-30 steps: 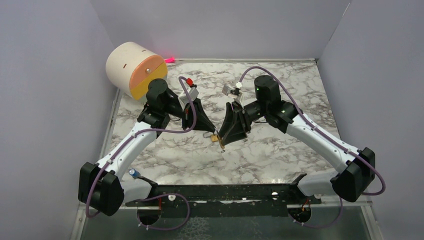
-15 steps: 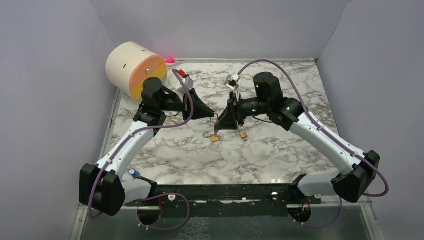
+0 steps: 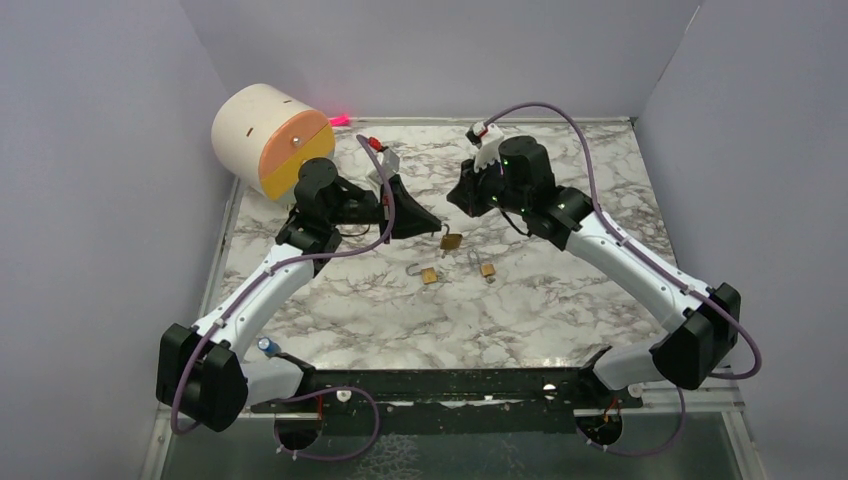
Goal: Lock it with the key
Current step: Pick up the lock from the center of the board.
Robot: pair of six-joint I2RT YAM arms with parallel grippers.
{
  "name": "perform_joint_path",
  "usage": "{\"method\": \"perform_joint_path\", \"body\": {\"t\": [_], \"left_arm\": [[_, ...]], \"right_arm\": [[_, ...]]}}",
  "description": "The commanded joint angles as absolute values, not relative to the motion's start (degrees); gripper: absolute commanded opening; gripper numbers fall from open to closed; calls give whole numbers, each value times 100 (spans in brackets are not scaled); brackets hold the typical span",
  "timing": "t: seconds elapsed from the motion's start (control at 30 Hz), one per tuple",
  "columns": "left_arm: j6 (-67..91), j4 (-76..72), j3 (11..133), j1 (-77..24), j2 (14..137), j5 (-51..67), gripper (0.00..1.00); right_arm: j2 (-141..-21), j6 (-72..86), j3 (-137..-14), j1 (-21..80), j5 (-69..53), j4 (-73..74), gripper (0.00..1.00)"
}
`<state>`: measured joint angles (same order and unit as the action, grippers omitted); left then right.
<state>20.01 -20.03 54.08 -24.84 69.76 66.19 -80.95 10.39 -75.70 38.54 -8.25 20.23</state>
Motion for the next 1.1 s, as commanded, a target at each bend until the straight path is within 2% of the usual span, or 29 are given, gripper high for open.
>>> {"method": "perform_joint_path", "body": {"t": [0.0, 0.03, 0.13, 0.2, 0.27, 0.43, 0.63, 0.8, 1.07], "left_arm": [[1739, -2008, 5453, -2470, 6841, 5736, 0], [1704, -1997, 5462, -2470, 6833, 5506, 0], [1577, -1986, 5462, -2470, 6766, 4686, 0], [1563, -2026, 5416, -2470, 6655, 3904, 0], [1699, -2193, 5309, -2470, 6536, 3037, 0], [2497, -2932, 4815, -2478, 6262, 1578, 0], [3063, -3401, 4551, -2659, 6246, 1039, 0], [3067, -3586, 4474, -2808, 6193, 930, 0], [3085, -3731, 4501, -2909, 6239, 1153, 0]], "right_arm": [[-7743, 893, -7274, 3863, -592, 1422, 13], [-7567, 887, -7070, 3861, -563, 1276, 17], [-6947, 922, -6347, 3845, -213, 900, 40], [-6563, 952, -6018, 3828, 70, 711, 60], [-6245, 992, -5802, 3823, 335, 567, 69], [-6079, 921, -5604, 3824, 90, 225, 71], [-6758, 685, -5976, 4077, -1088, 89, 66], [-6988, 644, -6038, 4196, -1604, -374, 66], [-7264, 582, -6066, 4201, -1443, -1279, 63]]}}
